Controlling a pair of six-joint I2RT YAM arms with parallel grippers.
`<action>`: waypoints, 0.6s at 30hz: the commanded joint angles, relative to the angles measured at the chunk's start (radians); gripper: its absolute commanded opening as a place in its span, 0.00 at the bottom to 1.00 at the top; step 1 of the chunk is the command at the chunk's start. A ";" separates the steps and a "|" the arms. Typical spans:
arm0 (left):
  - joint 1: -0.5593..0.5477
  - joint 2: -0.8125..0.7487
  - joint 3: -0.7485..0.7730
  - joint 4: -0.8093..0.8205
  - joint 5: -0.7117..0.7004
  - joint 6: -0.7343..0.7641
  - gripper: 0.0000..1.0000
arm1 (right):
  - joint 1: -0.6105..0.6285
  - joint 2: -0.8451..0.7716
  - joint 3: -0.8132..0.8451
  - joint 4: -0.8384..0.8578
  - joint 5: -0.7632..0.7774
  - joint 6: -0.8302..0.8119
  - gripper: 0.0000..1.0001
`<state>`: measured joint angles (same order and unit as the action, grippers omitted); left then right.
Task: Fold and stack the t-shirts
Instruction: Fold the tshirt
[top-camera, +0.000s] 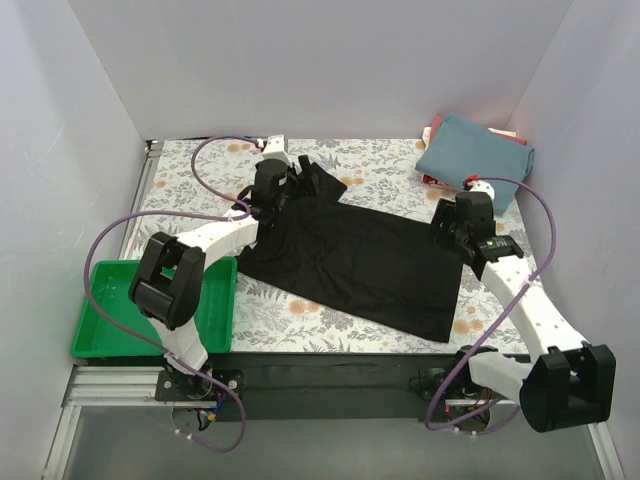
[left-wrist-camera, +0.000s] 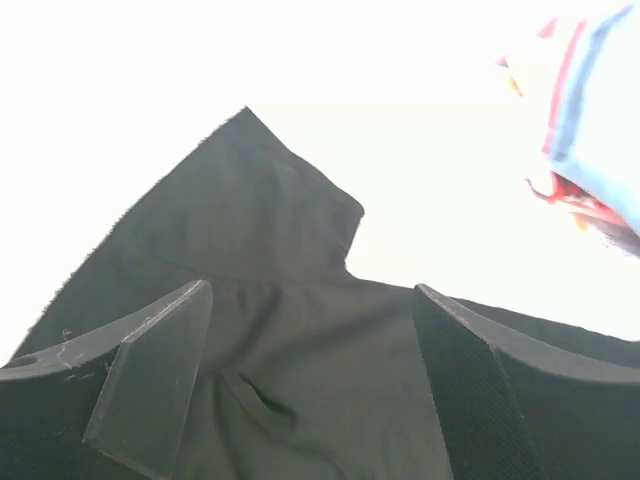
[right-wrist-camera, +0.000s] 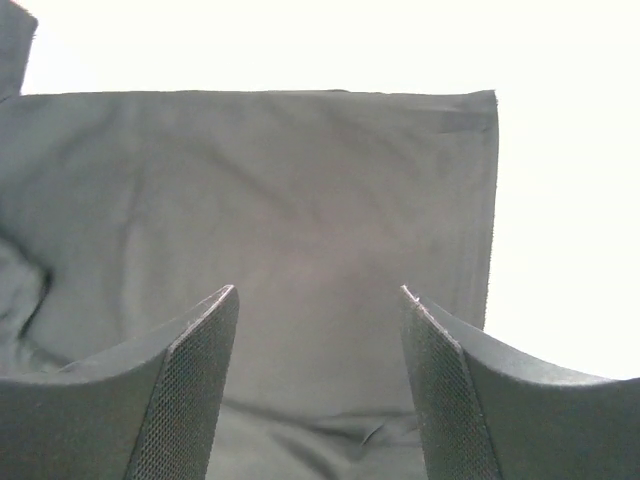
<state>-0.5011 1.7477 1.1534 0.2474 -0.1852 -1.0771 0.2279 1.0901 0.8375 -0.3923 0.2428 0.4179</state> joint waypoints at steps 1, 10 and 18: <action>0.019 0.042 0.016 -0.047 -0.010 0.043 0.80 | -0.070 0.039 0.026 0.064 -0.077 -0.045 0.70; 0.024 0.076 -0.064 -0.013 0.020 0.008 0.80 | -0.094 0.085 -0.126 0.128 -0.161 -0.027 0.70; 0.024 0.090 -0.182 0.055 0.029 -0.030 0.80 | -0.136 0.169 -0.181 0.204 -0.230 -0.030 0.70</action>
<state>-0.4770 1.8286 1.0050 0.2642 -0.1680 -1.0893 0.1078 1.2442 0.6559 -0.2722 0.0547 0.3923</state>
